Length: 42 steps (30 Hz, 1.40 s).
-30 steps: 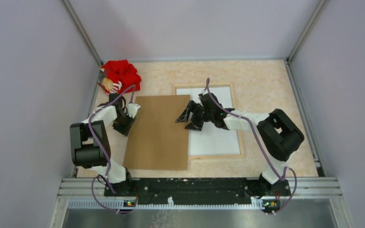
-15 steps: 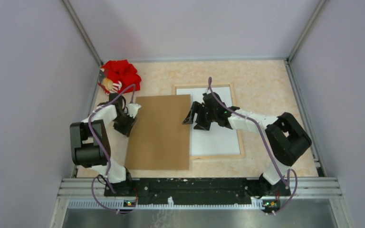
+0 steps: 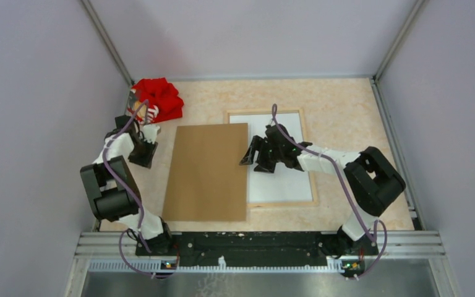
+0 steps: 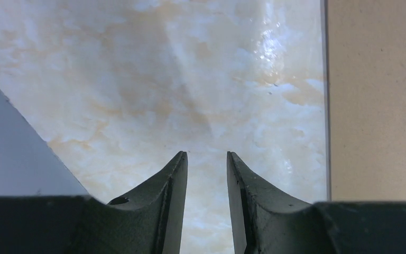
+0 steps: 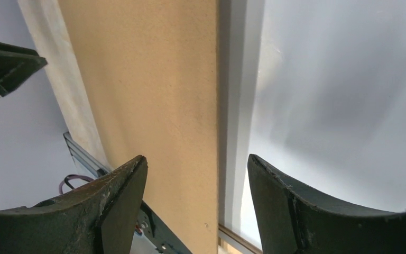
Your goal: Put the photo into the frame
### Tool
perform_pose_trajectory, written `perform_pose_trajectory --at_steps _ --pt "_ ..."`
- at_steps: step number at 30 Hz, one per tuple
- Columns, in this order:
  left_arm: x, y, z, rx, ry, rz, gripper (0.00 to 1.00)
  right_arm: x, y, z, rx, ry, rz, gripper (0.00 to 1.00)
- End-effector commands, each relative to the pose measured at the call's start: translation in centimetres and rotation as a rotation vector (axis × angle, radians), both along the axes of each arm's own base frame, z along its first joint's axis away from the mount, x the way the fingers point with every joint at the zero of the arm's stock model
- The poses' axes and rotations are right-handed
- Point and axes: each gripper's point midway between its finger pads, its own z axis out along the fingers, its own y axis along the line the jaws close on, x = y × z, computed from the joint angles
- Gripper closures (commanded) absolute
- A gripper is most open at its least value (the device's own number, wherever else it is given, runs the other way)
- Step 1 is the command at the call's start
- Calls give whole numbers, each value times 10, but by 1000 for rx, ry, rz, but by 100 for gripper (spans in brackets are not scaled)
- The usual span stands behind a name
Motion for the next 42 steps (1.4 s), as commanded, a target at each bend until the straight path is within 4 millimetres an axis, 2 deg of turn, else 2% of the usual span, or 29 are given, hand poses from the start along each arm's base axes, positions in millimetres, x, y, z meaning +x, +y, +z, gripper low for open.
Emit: perform_pose_trajectory --at_steps 1,8,19,23,27,32,36,39,42 --pt "17 -5 -1 -61 -37 1 60 9 1 11 31 -41 -26 30" --pt "8 -42 -39 -116 61 -40 60 14 10 9 63 -43 -20 32" --pt "-2 -70 -52 -109 100 -93 61 14 20 -7 104 5 -21 37" --pt "-5 -83 -54 -115 103 -121 60 13 25 -5 140 14 -15 39" --pt "-9 -95 -54 -133 111 -147 60 13 33 1 185 16 -5 42" --pt "-12 -98 -60 -142 135 -156 61 14 44 9 227 18 12 44" --pt "-14 -100 -60 -140 143 -173 61 12 56 15 272 19 34 50" --pt "-13 -101 -57 -140 136 -177 61 9 69 28 349 14 68 59" --pt "-10 -100 -52 -136 128 -177 61 7 75 50 412 -16 83 64"
